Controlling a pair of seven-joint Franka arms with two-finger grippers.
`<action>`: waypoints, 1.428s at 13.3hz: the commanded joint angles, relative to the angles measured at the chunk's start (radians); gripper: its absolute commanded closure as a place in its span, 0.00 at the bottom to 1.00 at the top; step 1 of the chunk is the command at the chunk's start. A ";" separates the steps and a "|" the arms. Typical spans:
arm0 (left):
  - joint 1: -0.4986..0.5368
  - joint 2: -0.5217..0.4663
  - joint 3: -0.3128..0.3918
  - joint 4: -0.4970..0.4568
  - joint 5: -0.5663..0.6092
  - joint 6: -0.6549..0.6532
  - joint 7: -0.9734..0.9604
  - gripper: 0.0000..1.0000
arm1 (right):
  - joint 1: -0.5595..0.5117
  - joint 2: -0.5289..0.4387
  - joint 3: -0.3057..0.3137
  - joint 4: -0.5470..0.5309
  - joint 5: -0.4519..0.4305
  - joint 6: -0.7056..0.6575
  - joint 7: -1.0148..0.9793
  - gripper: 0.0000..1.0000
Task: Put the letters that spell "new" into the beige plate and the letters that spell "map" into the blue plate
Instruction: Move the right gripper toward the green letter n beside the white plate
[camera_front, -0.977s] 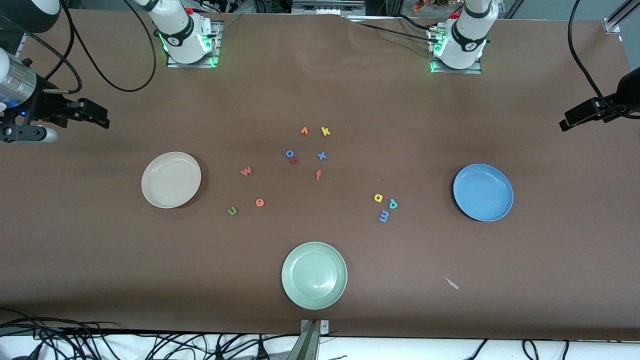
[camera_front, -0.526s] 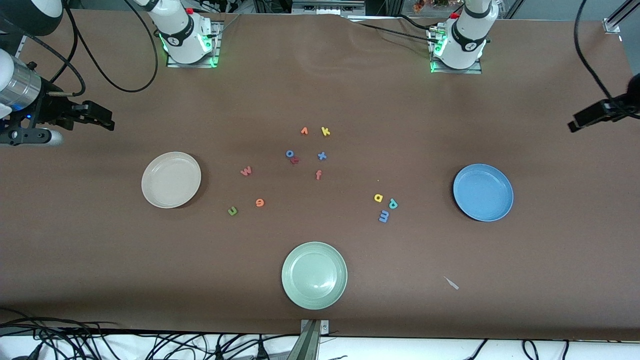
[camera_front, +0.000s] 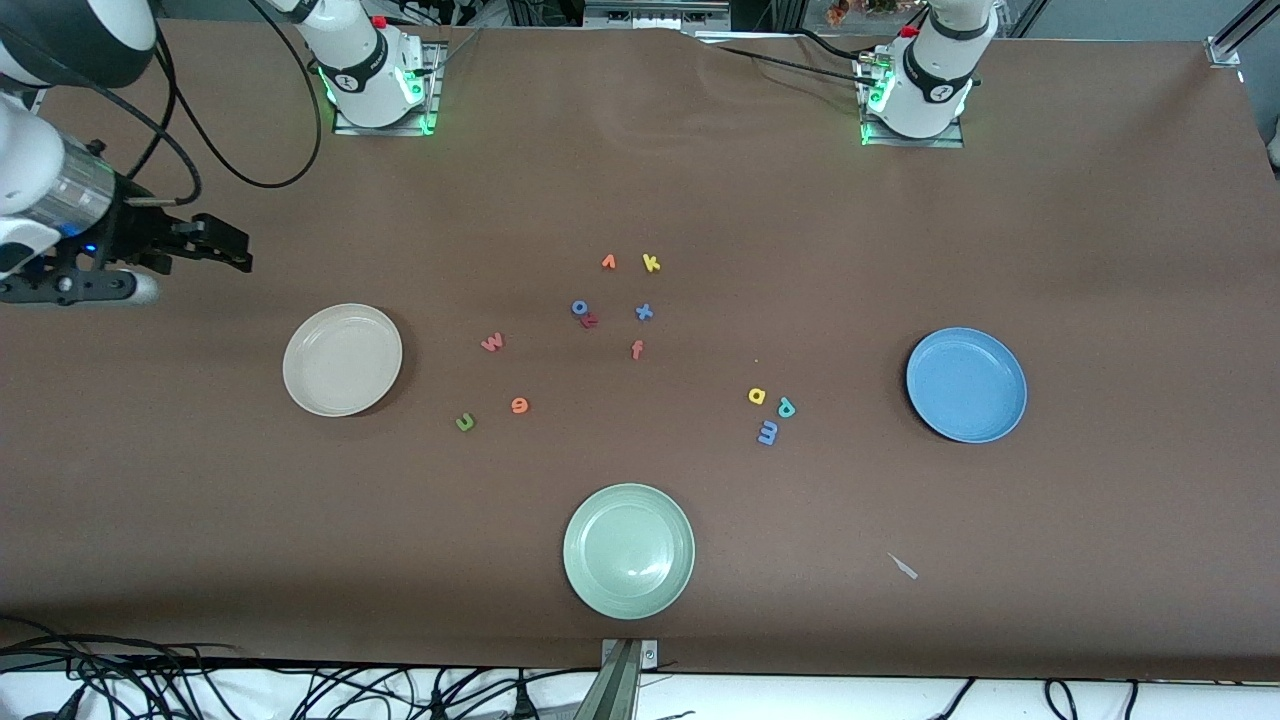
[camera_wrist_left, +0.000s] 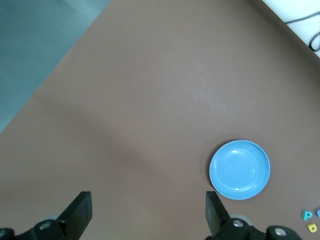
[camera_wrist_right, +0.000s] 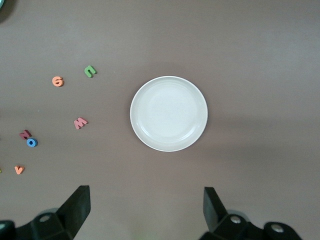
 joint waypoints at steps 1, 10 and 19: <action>-0.010 0.006 -0.020 0.049 0.011 -0.007 -0.019 0.00 | 0.029 0.050 0.003 0.018 0.003 0.002 -0.012 0.00; -0.018 0.006 -0.025 0.079 0.006 -0.010 -0.018 0.00 | 0.147 0.249 0.003 0.018 0.007 0.228 0.005 0.00; -0.022 0.008 -0.221 0.077 0.005 -0.010 -0.025 0.00 | 0.186 0.460 0.002 0.018 -0.007 0.511 -0.012 0.00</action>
